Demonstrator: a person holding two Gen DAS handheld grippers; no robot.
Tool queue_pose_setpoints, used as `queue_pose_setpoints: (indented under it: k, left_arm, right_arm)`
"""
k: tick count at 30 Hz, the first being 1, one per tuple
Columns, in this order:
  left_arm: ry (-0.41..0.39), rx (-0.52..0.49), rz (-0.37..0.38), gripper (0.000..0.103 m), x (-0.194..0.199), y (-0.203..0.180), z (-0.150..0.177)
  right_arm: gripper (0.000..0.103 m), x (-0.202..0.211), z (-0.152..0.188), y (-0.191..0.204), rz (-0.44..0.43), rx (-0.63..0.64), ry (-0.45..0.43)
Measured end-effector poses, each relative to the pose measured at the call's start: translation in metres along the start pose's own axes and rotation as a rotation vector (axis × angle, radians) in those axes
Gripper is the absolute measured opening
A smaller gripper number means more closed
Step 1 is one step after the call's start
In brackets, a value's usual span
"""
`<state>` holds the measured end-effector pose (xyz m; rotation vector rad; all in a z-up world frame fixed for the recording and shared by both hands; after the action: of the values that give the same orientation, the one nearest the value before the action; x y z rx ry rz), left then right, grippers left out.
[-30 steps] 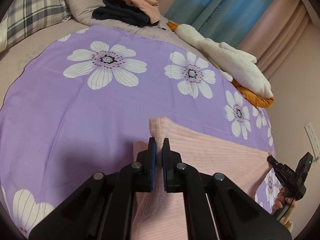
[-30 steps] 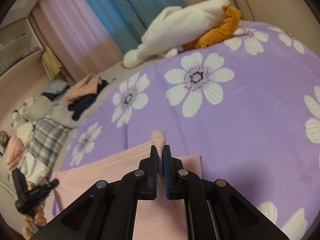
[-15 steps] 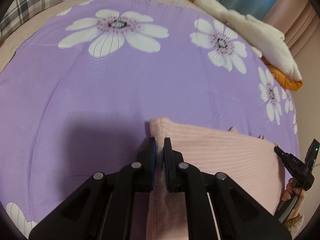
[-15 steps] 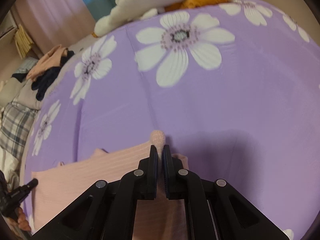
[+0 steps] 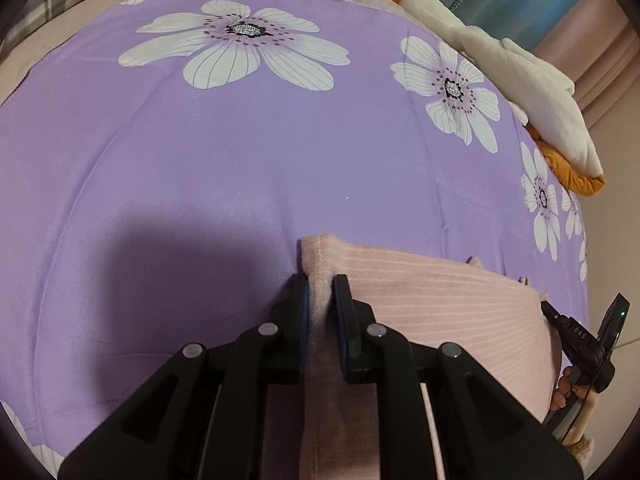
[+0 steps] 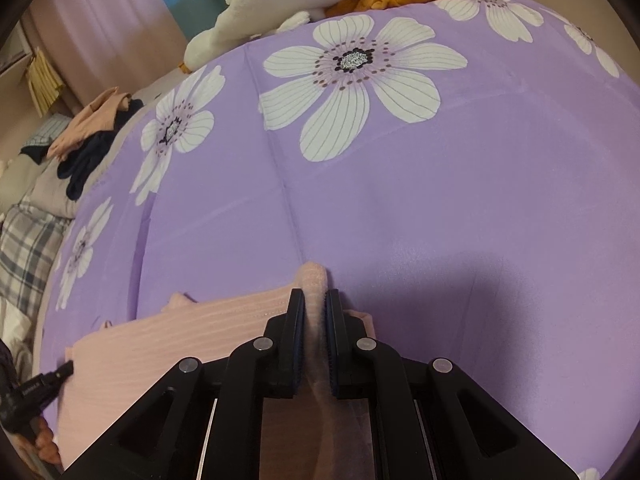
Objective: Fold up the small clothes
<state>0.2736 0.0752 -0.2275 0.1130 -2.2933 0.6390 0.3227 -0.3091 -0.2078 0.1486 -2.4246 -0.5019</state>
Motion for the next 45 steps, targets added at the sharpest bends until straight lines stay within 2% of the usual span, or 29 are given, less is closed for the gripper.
queue_pose_setpoints:
  k: [10,13,16,17,18,19,21,22,23,24,27,29,33,40,45]
  left_arm:
    - [-0.017,-0.006,-0.013,0.015,0.000,0.000,0.000]
    - [-0.046,-0.031,-0.008,0.015,0.003,-0.003,0.001]
    - [-0.062,-0.056,-0.011,0.022,0.011,-0.008,0.002]
    - [-0.065,-0.053,0.004,0.032,0.016,-0.010,0.003]
    - [-0.065,-0.047,0.034,0.049,0.023,-0.013,0.004]
    - [-0.066,-0.046,0.052,0.057,0.026,-0.015,0.005]
    - [-0.090,-0.059,0.084,0.063,0.043,-0.020,0.005]
    - [-0.101,-0.074,0.086,0.065,0.051,-0.021,0.005]
    - [-0.112,-0.088,0.082,0.071,0.060,-0.021,0.005]
    - [-0.123,-0.093,0.083,0.076,0.069,-0.020,0.005]
    - [-0.137,-0.086,0.111,0.089,0.091,-0.020,0.010]
    - [-0.135,-0.080,0.137,0.094,0.101,-0.019,0.016]
    - [-0.095,-0.056,0.134,0.094,0.105,-0.008,0.036]
    - [-0.005,-0.029,0.141,0.094,0.101,0.002,0.073]
    - [-0.003,-0.049,0.145,0.093,0.099,0.001,0.081]
  right_arm:
    - [0.007,-0.001,0.000,-0.001,-0.012,-0.019,-0.007]
    - [0.007,0.001,0.000,-0.001,-0.021,-0.029,-0.014]
    - [0.007,0.006,-0.001,0.002,-0.016,-0.014,-0.018]
    - [0.011,0.007,-0.001,0.003,-0.012,0.000,-0.016]
    - [0.022,0.010,0.000,0.006,-0.011,0.019,-0.011]
    - [0.027,0.013,0.000,0.009,-0.017,0.026,-0.010]
    - [0.053,0.025,0.000,0.019,-0.033,0.031,-0.016]
    - [0.059,0.030,0.000,0.024,-0.033,0.040,-0.025]
    - [0.072,0.038,0.000,0.028,-0.028,0.054,-0.040]
    - [0.076,0.048,0.000,0.032,-0.025,0.074,-0.057]
    - [0.076,0.069,0.005,0.039,-0.032,0.095,-0.069]
    - [0.077,0.087,0.009,0.038,-0.033,0.073,-0.076]
    - [0.080,0.115,0.020,0.030,-0.034,-0.004,-0.084]
    - [0.082,0.142,0.066,-0.009,-0.038,-0.238,-0.041]
    - [0.082,0.146,0.097,-0.029,-0.046,-0.364,-0.010]
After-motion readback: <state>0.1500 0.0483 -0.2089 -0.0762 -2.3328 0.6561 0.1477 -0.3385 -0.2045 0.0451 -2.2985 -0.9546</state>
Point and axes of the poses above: each gripper's, at about its wrist camera, not at the fingertips, and x roughly against the way its jaws point, y to its left, z to its underside, the point moved 10 cm from there along -x, roughly the way its jaws point, and after that the axes turned 12 degrees about -y, right-handed, at the moved point
